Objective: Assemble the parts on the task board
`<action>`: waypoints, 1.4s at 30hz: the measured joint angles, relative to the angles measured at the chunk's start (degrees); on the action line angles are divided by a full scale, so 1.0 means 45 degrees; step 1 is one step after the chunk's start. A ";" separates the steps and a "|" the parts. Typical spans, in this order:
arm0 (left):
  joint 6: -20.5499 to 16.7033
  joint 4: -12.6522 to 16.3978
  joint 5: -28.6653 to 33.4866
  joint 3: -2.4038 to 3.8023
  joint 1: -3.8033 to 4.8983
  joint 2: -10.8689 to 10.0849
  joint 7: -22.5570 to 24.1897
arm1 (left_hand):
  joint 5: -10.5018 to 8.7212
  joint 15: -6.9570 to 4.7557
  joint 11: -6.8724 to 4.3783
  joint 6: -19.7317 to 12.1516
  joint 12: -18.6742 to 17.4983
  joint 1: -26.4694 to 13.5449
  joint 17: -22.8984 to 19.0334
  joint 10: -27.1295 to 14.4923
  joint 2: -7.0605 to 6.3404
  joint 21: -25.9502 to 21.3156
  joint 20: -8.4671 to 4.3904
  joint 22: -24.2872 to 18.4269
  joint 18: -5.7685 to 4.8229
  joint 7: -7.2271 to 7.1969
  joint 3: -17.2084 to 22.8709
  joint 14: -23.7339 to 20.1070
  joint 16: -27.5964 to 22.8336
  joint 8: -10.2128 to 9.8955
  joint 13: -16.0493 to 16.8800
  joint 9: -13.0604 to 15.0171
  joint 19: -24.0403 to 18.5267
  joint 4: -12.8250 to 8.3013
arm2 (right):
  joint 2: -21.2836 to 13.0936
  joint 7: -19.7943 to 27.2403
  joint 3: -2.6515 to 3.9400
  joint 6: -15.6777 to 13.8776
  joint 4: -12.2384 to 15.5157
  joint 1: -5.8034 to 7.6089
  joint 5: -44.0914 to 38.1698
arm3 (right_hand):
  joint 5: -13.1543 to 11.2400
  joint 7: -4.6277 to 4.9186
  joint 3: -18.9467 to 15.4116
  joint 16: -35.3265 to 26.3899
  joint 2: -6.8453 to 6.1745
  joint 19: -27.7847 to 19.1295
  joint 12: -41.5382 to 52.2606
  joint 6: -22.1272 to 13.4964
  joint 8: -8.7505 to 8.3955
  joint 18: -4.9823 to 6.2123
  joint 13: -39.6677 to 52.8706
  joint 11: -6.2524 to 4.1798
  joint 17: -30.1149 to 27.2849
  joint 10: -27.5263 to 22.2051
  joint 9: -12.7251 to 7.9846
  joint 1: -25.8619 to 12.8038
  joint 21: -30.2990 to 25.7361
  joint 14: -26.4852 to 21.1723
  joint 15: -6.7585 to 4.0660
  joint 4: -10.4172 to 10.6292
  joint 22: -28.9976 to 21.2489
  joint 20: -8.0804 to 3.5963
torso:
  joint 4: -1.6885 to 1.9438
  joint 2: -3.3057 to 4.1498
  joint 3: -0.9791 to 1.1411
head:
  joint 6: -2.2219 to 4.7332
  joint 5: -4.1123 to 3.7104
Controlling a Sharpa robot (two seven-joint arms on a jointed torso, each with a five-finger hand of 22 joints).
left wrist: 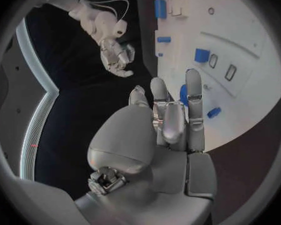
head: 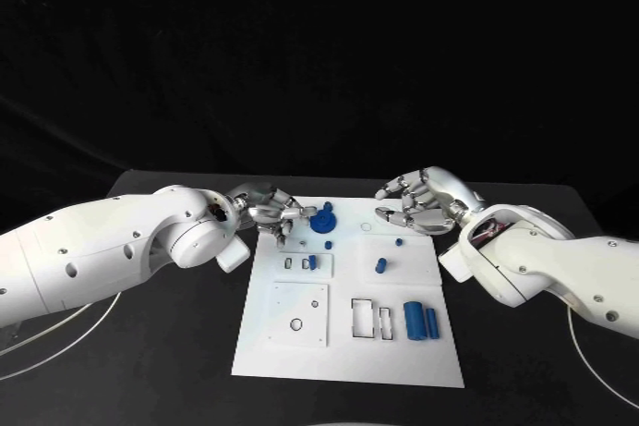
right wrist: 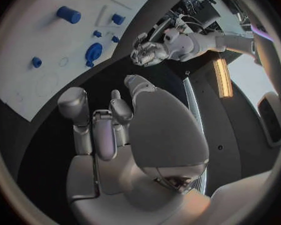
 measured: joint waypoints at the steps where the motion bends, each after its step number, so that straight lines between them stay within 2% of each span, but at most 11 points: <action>1: 0.0266 -0.0003 -0.0464 -0.0004 0.0003 0.0083 -0.0478 | -0.0038 0.0000 0.0000 -0.0049 0.0160 -0.0079 0.0055 -0.0140 0.0017 0.0120 -0.0016 0.0091 0.0002 -0.0048 0.0000 0.0000 0.0056 0.0185 0.0165 0.0277 -0.0167 0.0000 | -0.0083 0.0088 -0.0001 0.0031 -0.0064 0.0024 0.0431 | 0.0224 -0.0001 0.0246 -0.0110 -0.0050 -0.0048 -0.0215 0.0000 0.0182 -0.0001 -0.0252 -0.0026 -0.0105 -0.0107 0.0112 -0.0051 -0.0186 0.0000 0.0000 -0.0017 -0.0127 -0.0016 | 0.0000 -0.0027 0.0015 | -0.0015 0.0012; 5: 0.0875 -0.0030 -0.1833 -0.0063 0.0024 0.0373 -0.1879 | 0.0254 -0.0001 -0.0023 -0.0188 0.0165 -0.0112 -0.0065 -0.0382 0.0049 0.0177 -0.0001 0.0198 0.0002 -0.0043 0.0000 0.0000 0.0056 0.0468 0.0220 0.0806 -0.0446 0.0000 | -0.0270 0.0319 -0.0008 0.0045 -0.0231 0.0067 0.1422 | 0.0607 -0.0010 0.0688 -0.0131 -0.0114 -0.0048 -0.0282 -0.0009 0.0441 -0.0002 -0.0454 -0.0060 -0.0121 -0.0136 0.0308 -0.0115 -0.0263 0.0004 -0.0004 -0.0024 -0.0206 -0.0015 | 0.0007 -0.0129 0.0065 | -0.0071 0.0043; 10: 0.1268 -0.0201 -0.3011 -0.0139 0.0042 0.0795 -0.3332 | -0.0896 0.0095 0.0072 -0.0652 0.0009 -0.0796 -0.0265 -0.0980 -0.0029 0.0393 0.0054 0.0485 0.0001 0.0050 0.0000 -0.0096 -0.0033 0.0883 0.0032 0.1558 -0.0773 0.0000 | -0.0326 0.0493 -0.0009 -0.0014 -0.0388 0.0096 0.1975 | 0.0723 -0.0111 0.0997 -0.0180 -0.0183 -0.0048 -0.0331 -0.0117 0.0612 -0.0002 -0.0574 -0.0061 -0.0138 -0.0137 0.0450 -0.0184 -0.0336 0.0050 -0.0050 -0.0091 -0.0254 -0.0015 | 0.0044 -0.0223 0.0125 | -0.0132 0.0050; 12: 0.1408 -0.0303 -0.3339 -0.0164 0.0078 0.1023 -0.3848 | -0.1175 0.0112 0.0118 -0.0877 0.0008 -0.0918 0.0462 -0.1208 0.0017 0.0655 0.0053 0.0828 0.0001 0.0092 0.0000 -0.0023 0.0373 0.1005 0.0041 0.1826 -0.0761 -0.0001 | -0.0325 0.0524 -0.0010 -0.0051 -0.0442 0.0103 0.2079 | 0.0751 -0.0078 0.1057 -0.0180 -0.0232 -0.0048 -0.0331 -0.0151 0.0677 -0.0002 -0.0597 -0.0061 -0.0138 -0.0137 0.0479 -0.0233 -0.0380 0.0050 -0.0050 -0.0146 -0.0264 -0.0015 | 0.0051 -0.0243 0.0135 | -0.0154 0.0049; 14: 0.1519 -0.0382 -0.3545 -0.0188 0.0114 0.1195 -0.4196 | -0.1278 0.0093 0.0133 -0.1050 0.0028 -0.0968 0.1873 -0.1407 0.0067 0.1567 0.0074 0.2244 -0.0008 0.0094 0.0000 -0.0002 0.1151 0.1078 0.0004 0.2029 0.0117 -0.0001 | -0.0323 0.0537 -0.0010 -0.0082 -0.0473 0.0106 0.2138 | 0.0751 -0.0078 0.1120 -0.0180 -0.0263 -0.0037 -0.0331 -0.0151 0.0677 -0.0003 -0.0598 -0.0061 -0.0134 -0.0137 0.0498 -0.0201 -0.0380 0.0051 -0.0050 -0.0145 -0.0265 -0.0026 | 0.0052 -0.0261 0.0150 | -0.0187 0.0052; 20: 0.1839 -0.0708 -0.3949 -0.0320 0.0320 0.1704 -0.4973 | -0.1227 0.0042 0.0020 -0.1099 0.2770 -0.1039 0.2295 -0.0637 0.0217 0.3643 -0.0033 0.5526 -0.0562 0.0046 0.0000 0.0049 0.2540 0.1431 0.2637 0.2572 0.2041 -0.0001 | -0.0278 0.0535 -0.0016 -0.0143 -0.0568 0.0109 0.2210 | 0.0751 -0.0085 0.1231 -0.0180 -0.0336 0.0002 -0.0331 -0.0237 0.0728 -0.0006 -0.0609 -0.0062 -0.0125 -0.0136 0.0532 -0.0229 -0.0380 0.0050 -0.0050 -0.0153 -0.0264 -0.0065 | 0.0054 -0.0270 0.0164 | -0.0243 0.0122; 22: 0.1922 -0.0775 -0.4028 -0.0343 0.0388 0.1804 -0.5121 | -0.1180 0.0042 0.0020 -0.1143 0.3238 -0.0980 0.2295 -0.0599 0.0276 0.4315 -0.0064 0.6636 -0.0789 0.0002 0.0000 0.0048 0.2781 0.1466 0.3077 0.2680 0.2607 -0.0001 | -0.0267 0.0521 -0.0019 -0.0153 -0.0595 0.0110 0.2210 | 0.0751 -0.0085 0.1249 -0.0180 -0.0336 0.0002 -0.0331 -0.0237 0.0727 -0.0006 -0.0611 -0.0062 -0.0109 -0.0136 0.0548 -0.0229 -0.0379 0.0050 -0.0050 -0.0161 -0.0264 -0.0065 | 0.0054 -0.0264 0.0159 | -0.0259 0.0135; 28: 0.2177 -0.0909 -0.4148 -0.0384 0.0517 0.1987 -0.5444 | -0.1099 0.0042 0.0076 -0.1533 0.2971 -0.0859 0.2295 -0.1251 0.0531 0.4893 -0.0042 0.7648 -0.0787 0.0072 0.0000 0.0048 0.2805 0.1466 0.2668 0.2842 0.3062 -0.0001 | -0.0244 0.0477 -0.0024 -0.0166 -0.0657 0.0110 0.2199 | 0.0751 -0.0084 0.1250 -0.0179 -0.0335 0.0002 -0.0331 -0.0237 0.0727 -0.0006 -0.0626 -0.0062 -0.0107 -0.0136 0.0548 -0.0229 -0.0379 0.0049 -0.0050 -0.0161 -0.0264 -0.0064 | 0.0055 -0.0244 0.0150 | -0.0310 0.0154; 30: 0.2314 -0.0956 -0.4151 -0.0393 0.0561 0.2057 -0.5542 | -0.1099 0.0043 0.0156 -0.1762 0.2747 -0.0714 0.2294 -0.1618 0.0676 0.5095 0.0005 0.8043 -0.0994 0.0123 -0.0001 0.0048 0.2805 0.1466 0.2380 0.2891 0.3253 -0.0001 | -0.0237 0.0453 -0.0029 -0.0167 -0.0673 0.0110 0.2188 | 0.0751 -0.0085 0.1249 -0.0180 -0.0335 0.0002 -0.0331 -0.0237 0.0727 -0.0006 -0.0626 -0.0062 -0.0107 -0.0136 0.0562 -0.0229 -0.0379 0.0049 -0.0049 -0.0161 -0.0264 -0.0064 | 0.0054 -0.0240 0.0151 | -0.0321 0.0154; 33: 0.2524 -0.1033 -0.4142 -0.0414 0.0624 0.2163 -0.5660 | -0.0948 0.0043 0.0208 -0.1954 0.2606 -0.0474 0.2294 -0.1932 0.0916 0.5306 0.0064 0.8483 -0.0992 0.0228 0.0000 0.0048 0.2805 0.1390 0.2180 0.2911 0.3444 -0.0001 | -0.0225 0.0411 -0.0030 -0.0167 -0.0693 0.0110 0.2172 | 0.0751 -0.0084 0.1249 -0.0180 -0.0360 0.0002 -0.0331 -0.0237 0.0727 -0.0006 -0.0626 -0.0061 -0.0107 -0.0136 0.0561 -0.0253 -0.0379 0.0049 -0.0049 -0.0161 -0.0264 -0.0064 | 0.0054 -0.0239 0.0148 | -0.0347 0.0155; 42: 0.3185 -0.1466 -0.4091 -0.0525 0.0839 0.2635 -0.5900 | -0.1036 0.0044 0.0226 -0.2005 0.3605 -0.0288 0.2293 -0.1625 0.1103 0.5738 0.0116 0.9318 -0.1194 0.0186 -0.0001 0.0046 0.2805 0.1364 0.3181 0.2958 0.3769 -0.0002 | -0.0209 0.0248 -0.0037 -0.0160 -0.0731 0.0111 0.2101 | 0.0750 -0.0041 0.1323 -0.0180 -0.0385 0.0002 -0.0331 -0.0280 0.0780 -0.0007 -0.0650 -0.0061 -0.0108 -0.0135 0.0580 -0.0279 -0.0379 0.0049 -0.0049 -0.0160 -0.0264 -0.0063 | 0.0068 -0.0234 0.0135 | -0.0414 0.0128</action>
